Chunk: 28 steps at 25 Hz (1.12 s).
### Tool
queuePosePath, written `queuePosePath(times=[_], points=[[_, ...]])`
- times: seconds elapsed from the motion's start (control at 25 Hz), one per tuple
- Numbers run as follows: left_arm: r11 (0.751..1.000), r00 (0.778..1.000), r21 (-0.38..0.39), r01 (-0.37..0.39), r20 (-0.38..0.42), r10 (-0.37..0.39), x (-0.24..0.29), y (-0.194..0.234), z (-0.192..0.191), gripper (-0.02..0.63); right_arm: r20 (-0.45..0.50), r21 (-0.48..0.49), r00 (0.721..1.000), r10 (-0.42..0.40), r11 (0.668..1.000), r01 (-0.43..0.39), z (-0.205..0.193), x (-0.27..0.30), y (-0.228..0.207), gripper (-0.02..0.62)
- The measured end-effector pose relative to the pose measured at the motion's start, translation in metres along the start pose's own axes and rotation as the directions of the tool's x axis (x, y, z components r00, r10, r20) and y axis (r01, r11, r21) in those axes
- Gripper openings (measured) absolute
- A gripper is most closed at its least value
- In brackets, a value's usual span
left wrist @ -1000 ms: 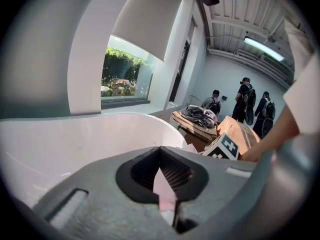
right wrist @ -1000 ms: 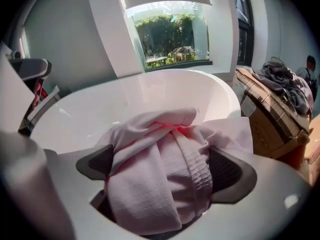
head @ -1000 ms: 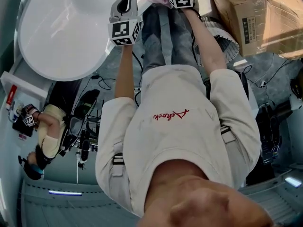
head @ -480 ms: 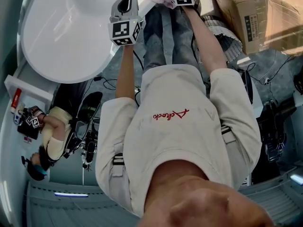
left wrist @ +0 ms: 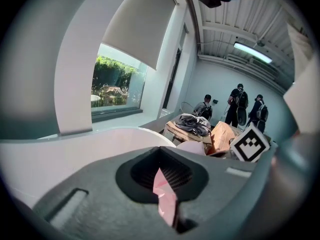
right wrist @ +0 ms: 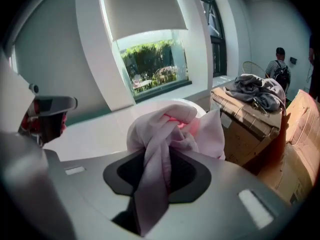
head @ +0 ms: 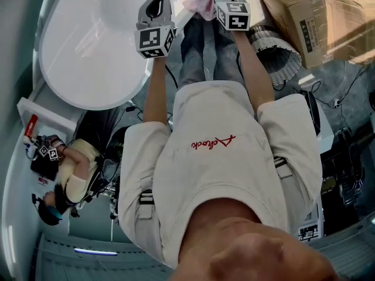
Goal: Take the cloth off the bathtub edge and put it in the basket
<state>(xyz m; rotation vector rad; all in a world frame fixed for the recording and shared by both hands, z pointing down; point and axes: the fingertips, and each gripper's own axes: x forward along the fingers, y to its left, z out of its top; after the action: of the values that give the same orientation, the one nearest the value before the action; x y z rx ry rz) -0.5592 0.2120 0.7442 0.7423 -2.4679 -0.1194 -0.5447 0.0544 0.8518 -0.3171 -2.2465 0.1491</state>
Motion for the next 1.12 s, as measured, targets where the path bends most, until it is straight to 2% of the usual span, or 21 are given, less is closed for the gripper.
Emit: queuePosePath(times=[0.12, 0.28, 0.48, 0.72, 0.88, 1.12], points=[[0.999, 0.999, 0.024, 0.021, 0.035, -0.022, 0.001, -0.01, 0.028, 0.0, 0.135, 0.026, 0.991, 0.004, 1.0, -0.007, 0.052, -0.035, 0.008, 0.121], [0.997, 0.993, 0.063, 0.04, 0.105, -0.046, -0.006, -0.019, 0.076, 0.0, 0.276, 0.002, 0.961, 0.028, 1.0, -0.03, 0.121, -0.079, 0.026, 0.121], [0.994, 0.974, 0.105, 0.041, 0.216, -0.063, -0.02, -0.028, 0.145, 0.0, 0.432, -0.061, 0.901, 0.051, 0.998, -0.027, 0.204, -0.136, 0.047, 0.121], [0.986, 0.948, 0.154, 0.064, 0.301, -0.108, -0.031, -0.046, 0.221, 0.0, 0.573, -0.098, 0.818, 0.052, 0.995, 0.006, 0.286, -0.207, 0.051, 0.123], [0.974, 0.92, 0.201, 0.102, 0.352, -0.169, -0.038, -0.068, 0.262, 0.0, 0.63, -0.095, 0.777, 0.023, 0.994, 0.048, 0.317, -0.246, 0.045, 0.123], [0.947, 0.889, 0.263, 0.184, 0.367, -0.274, -0.05, -0.101, 0.283, 0.0, 0.683, -0.051, 0.729, -0.041, 0.993, 0.103, 0.323, -0.294, 0.043, 0.123]])
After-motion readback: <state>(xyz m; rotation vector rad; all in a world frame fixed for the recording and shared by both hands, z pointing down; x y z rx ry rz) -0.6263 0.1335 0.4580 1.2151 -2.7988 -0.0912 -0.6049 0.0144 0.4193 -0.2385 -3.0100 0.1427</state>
